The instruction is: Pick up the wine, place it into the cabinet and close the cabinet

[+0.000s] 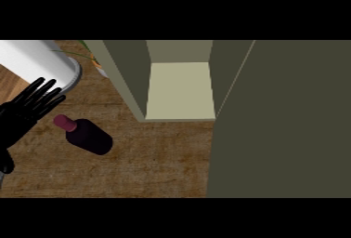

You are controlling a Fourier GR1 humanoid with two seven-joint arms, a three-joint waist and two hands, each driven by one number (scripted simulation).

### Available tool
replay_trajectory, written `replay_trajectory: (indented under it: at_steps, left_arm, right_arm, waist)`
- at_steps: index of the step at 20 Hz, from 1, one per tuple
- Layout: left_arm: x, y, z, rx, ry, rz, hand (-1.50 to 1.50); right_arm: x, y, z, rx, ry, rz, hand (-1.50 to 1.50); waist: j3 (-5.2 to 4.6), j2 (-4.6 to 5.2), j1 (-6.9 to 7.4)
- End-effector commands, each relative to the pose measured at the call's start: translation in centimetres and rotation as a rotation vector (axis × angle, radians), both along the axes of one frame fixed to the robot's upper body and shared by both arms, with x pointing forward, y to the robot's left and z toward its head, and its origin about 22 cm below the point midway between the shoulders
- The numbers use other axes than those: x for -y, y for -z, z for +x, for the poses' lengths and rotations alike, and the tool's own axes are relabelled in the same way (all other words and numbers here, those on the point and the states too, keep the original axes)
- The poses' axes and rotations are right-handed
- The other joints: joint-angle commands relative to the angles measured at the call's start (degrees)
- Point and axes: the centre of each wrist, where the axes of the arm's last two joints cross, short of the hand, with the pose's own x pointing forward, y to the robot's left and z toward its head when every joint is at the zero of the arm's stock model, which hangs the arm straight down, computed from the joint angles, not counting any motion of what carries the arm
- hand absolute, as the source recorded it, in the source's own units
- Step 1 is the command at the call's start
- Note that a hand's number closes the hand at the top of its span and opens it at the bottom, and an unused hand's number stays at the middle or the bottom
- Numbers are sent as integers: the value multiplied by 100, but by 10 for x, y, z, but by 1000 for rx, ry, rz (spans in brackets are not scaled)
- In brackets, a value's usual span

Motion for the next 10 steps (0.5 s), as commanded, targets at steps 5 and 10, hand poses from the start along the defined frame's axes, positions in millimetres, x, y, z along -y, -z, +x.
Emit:
replay_trajectory:
  at_steps: [5,10]
  left_arm:
    - [-3,30,9,-14,5,18,-150]
    - [1,48,8,-14,13,31,-150]
  right_arm:
    - [-3,-16,-23,24,-51,42,-150]
    - [6,-15,-28,40,-41,23,-150]
  waist:
    - [-1,0,15]
    - [-1,2,-5]
